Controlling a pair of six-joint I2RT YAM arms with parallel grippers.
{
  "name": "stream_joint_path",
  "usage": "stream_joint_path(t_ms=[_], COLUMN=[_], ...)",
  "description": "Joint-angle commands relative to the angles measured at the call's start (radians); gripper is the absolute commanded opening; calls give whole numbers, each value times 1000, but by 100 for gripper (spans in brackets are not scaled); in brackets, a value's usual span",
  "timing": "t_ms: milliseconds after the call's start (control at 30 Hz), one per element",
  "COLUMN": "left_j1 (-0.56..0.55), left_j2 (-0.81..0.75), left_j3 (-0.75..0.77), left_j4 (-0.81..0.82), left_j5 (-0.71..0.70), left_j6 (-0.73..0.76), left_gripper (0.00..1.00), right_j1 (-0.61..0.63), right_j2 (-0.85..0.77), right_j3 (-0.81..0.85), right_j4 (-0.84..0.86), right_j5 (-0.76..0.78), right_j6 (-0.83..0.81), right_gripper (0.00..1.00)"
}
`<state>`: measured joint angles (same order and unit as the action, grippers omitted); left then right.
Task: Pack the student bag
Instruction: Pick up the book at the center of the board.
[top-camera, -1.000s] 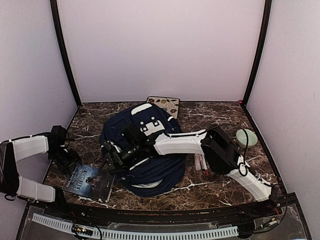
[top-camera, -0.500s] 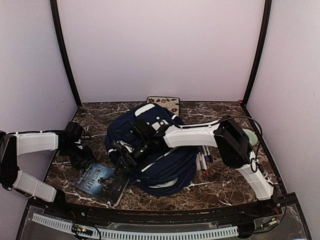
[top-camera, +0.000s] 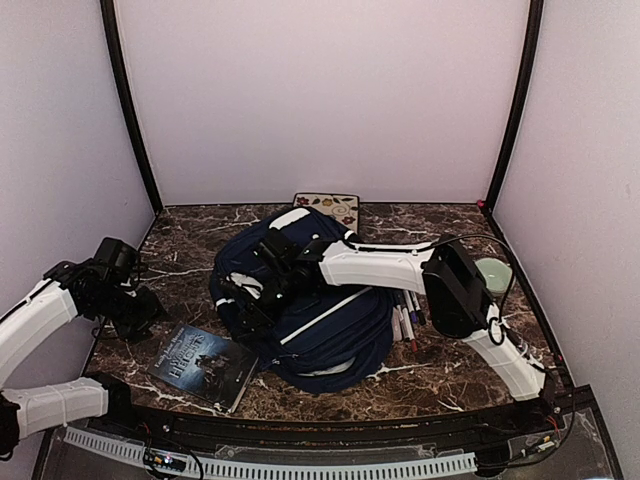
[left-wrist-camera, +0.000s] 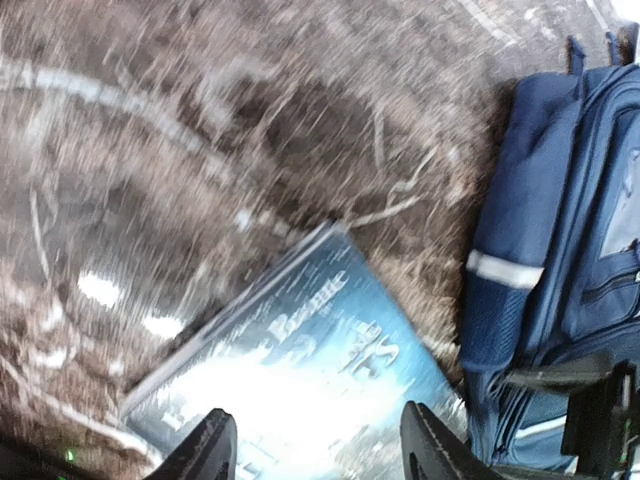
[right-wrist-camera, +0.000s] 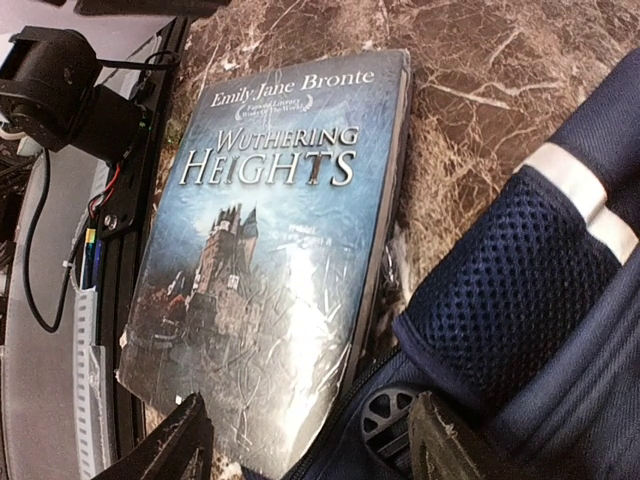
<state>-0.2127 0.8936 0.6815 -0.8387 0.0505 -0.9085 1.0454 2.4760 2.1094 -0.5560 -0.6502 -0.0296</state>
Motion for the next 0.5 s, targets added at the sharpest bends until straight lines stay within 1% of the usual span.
stream_joint_path(t_ms=[0, 100, 233, 267, 300, 467], left_j1=[-6, -9, -17, -17, -19, -23], left_j2=[-33, -46, -46, -43, -40, -42], left_j3=[-63, -123, -167, -174, -180, -239], left_j4=[-140, -126, -118, -118, -118, -116], left_j5=[95, 168, 202, 210, 219, 272], left_j6=[-87, -112, -130, -133, -136, -182], left_gripper=[59, 59, 63, 64, 68, 69], right_j1=[7, 23, 44, 48, 53, 70], right_j2=[94, 107, 128, 145, 161, 233], right_j3=[93, 128, 154, 174, 197, 255], right_j4=[-38, -22, 17, 10, 0, -13], right_j5=[44, 59, 120, 131, 138, 151], right_j6=[-2, 20, 39, 39, 40, 53], right_gripper=[68, 68, 79, 82, 84, 88])
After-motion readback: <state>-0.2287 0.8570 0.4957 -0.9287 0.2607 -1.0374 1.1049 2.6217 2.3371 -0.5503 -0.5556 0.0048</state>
